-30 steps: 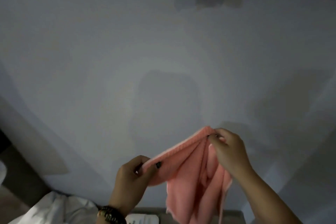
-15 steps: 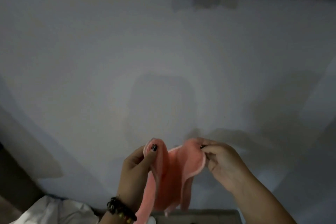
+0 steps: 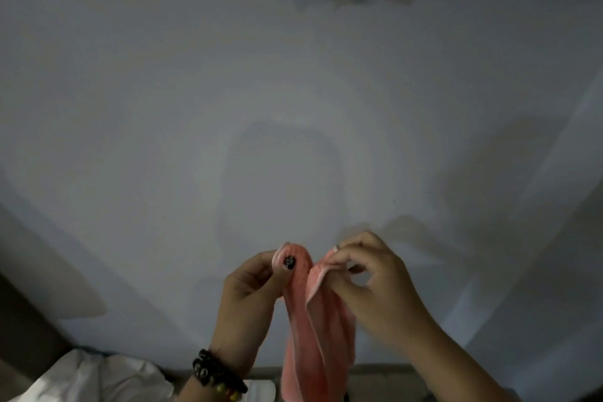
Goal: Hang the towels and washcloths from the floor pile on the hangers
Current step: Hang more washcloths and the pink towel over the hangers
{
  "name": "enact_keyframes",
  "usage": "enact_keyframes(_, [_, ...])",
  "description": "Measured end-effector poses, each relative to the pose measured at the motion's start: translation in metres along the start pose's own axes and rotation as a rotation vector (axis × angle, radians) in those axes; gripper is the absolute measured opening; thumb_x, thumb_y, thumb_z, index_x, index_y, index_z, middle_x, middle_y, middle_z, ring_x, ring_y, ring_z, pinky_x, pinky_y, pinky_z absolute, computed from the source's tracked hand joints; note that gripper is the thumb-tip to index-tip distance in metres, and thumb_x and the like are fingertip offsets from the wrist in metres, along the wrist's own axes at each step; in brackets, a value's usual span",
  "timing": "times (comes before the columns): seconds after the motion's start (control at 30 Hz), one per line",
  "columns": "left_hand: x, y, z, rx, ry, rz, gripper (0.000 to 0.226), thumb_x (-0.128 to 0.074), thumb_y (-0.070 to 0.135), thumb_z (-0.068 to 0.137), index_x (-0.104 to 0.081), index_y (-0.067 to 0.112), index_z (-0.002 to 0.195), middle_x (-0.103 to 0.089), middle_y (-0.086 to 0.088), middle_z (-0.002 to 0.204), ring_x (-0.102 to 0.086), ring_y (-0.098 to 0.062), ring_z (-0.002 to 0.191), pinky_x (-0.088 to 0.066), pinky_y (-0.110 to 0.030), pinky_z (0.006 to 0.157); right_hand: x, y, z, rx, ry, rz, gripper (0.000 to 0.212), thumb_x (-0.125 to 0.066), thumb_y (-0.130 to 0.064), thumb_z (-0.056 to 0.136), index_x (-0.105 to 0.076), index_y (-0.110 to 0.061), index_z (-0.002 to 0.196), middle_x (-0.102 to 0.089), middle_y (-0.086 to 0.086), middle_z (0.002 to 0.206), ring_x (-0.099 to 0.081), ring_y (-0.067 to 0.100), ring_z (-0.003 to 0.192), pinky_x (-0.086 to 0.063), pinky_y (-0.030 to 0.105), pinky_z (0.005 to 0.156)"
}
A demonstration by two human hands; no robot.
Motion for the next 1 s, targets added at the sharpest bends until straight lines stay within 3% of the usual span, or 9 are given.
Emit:
enact_keyframes(0.1, [0.001, 0.003, -0.002, -0.009, -0.01, 0.001, 0.026, -0.063, 0.018, 0.08, -0.072, -0.002, 0.094, -0.074, -0.018, 0.09, -0.068, -0.032, 0.084, -0.054, -0.044, 0.08, 0.004, -0.004, 0.001, 0.006, 0.004, -0.024, 0.02, -0.071, -0.02, 0.08, -0.061, -0.028, 0.064, -0.052, -0.013, 0.101, -0.051, 0.0, 0.106, -0.033, 0.004, 0.086])
enact_keyframes(0.2, [0.001, 0.006, -0.004, -0.007, -0.016, 0.005, 0.026, -0.064, 0.021, 0.08, -0.073, 0.0, 0.092, -0.074, -0.018, 0.089, -0.068, -0.022, 0.08, -0.055, -0.036, 0.077, 0.004, -0.013, 0.003, -0.123, -0.118, 0.323, 0.022, -0.06, -0.021, 0.083, -0.055, -0.024, 0.062, -0.054, -0.008, 0.069, -0.052, 0.005, 0.066, -0.04, 0.023, 0.065])
enact_keyframes(0.27, [-0.001, 0.009, -0.005, -0.006, -0.043, 0.021, 0.026, -0.063, 0.022, 0.082, -0.074, 0.002, 0.094, -0.074, -0.018, 0.09, -0.068, -0.022, 0.08, -0.054, -0.037, 0.077, 0.0, -0.015, 0.002, -0.164, -0.18, 0.381, 0.022, -0.061, -0.023, 0.089, -0.057, -0.02, 0.068, -0.052, -0.002, 0.06, -0.045, 0.009, 0.057, -0.036, 0.024, 0.057])
enact_keyframes(0.37, [-0.005, 0.016, -0.008, -0.006, -0.096, 0.034, 0.023, -0.062, 0.024, 0.083, -0.077, 0.01, 0.093, -0.074, -0.017, 0.09, -0.068, -0.025, 0.078, -0.054, -0.041, 0.074, -0.006, -0.018, 0.001, -0.147, -0.203, 0.345, 0.013, -0.063, -0.026, 0.089, -0.064, -0.019, 0.078, -0.068, 0.004, 0.071, -0.059, 0.022, 0.064, -0.043, 0.027, 0.062])
enact_keyframes(0.47, [-0.008, 0.019, -0.01, 0.002, -0.117, 0.027, 0.024, -0.062, 0.028, 0.081, -0.077, 0.016, 0.094, -0.074, -0.017, 0.093, -0.068, -0.039, 0.09, -0.052, -0.052, 0.085, -0.007, -0.017, 0.002, -0.171, -0.17, 0.328, 0.008, -0.068, -0.02, 0.087, -0.068, -0.02, 0.078, -0.072, 0.0, 0.073, -0.067, 0.014, 0.069, -0.05, 0.027, 0.063])
enact_keyframes(0.57, [-0.01, 0.017, -0.01, 0.027, -0.133, 0.0, 0.026, -0.058, 0.025, 0.084, -0.076, 0.013, 0.099, -0.072, -0.021, 0.097, -0.062, -0.047, 0.099, -0.05, -0.054, 0.088, -0.005, -0.015, 0.003, -0.187, -0.126, 0.28, 0.009, -0.072, -0.024, 0.083, -0.068, -0.02, 0.076, -0.072, 0.001, 0.071, -0.068, 0.019, 0.068, -0.053, 0.037, 0.064])
enact_keyframes(0.73, [-0.014, 0.014, -0.011, 0.058, -0.221, -0.026, 0.029, -0.057, 0.029, 0.093, -0.074, 0.008, 0.105, -0.071, -0.019, 0.105, -0.066, -0.037, 0.103, -0.055, -0.041, 0.085, 0.0, -0.011, 0.003, -0.216, -0.012, 0.228, 0.019, -0.072, -0.024, 0.08, -0.062, -0.016, 0.066, -0.065, 0.007, 0.058, -0.058, 0.022, 0.052, -0.044, 0.027, 0.05])
enact_keyframes(0.8, [-0.016, 0.015, -0.012, 0.04, -0.27, -0.027, 0.032, -0.056, 0.028, 0.089, -0.073, 0.009, 0.108, -0.071, -0.018, 0.107, -0.067, -0.033, 0.103, -0.054, -0.037, 0.085, 0.0, -0.008, 0.002, -0.233, 0.004, 0.225, 0.025, -0.073, -0.025, 0.079, -0.059, -0.013, 0.062, -0.058, 0.006, 0.051, -0.045, 0.013, 0.044, -0.037, 0.022, 0.045])
enact_keyframes(1.0, [-0.016, 0.011, -0.01, -0.018, -0.266, 0.063, 0.021, -0.06, 0.021, 0.09, -0.075, 0.013, 0.103, -0.074, -0.013, 0.102, -0.068, -0.024, 0.096, -0.053, -0.037, 0.086, -0.003, 0.003, 0.002, -0.285, -0.044, 0.273, 0.024, -0.073, -0.023, 0.077, -0.059, -0.013, 0.061, -0.054, -0.001, 0.049, -0.044, 0.008, 0.047, -0.034, 0.02, 0.047])
Point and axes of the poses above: each hand's wrist, its own z-axis towards the middle knuckle, its own x-axis out of the back of the hand, y = z × x, the point moved 4 cm from there along z, towards the middle knuckle
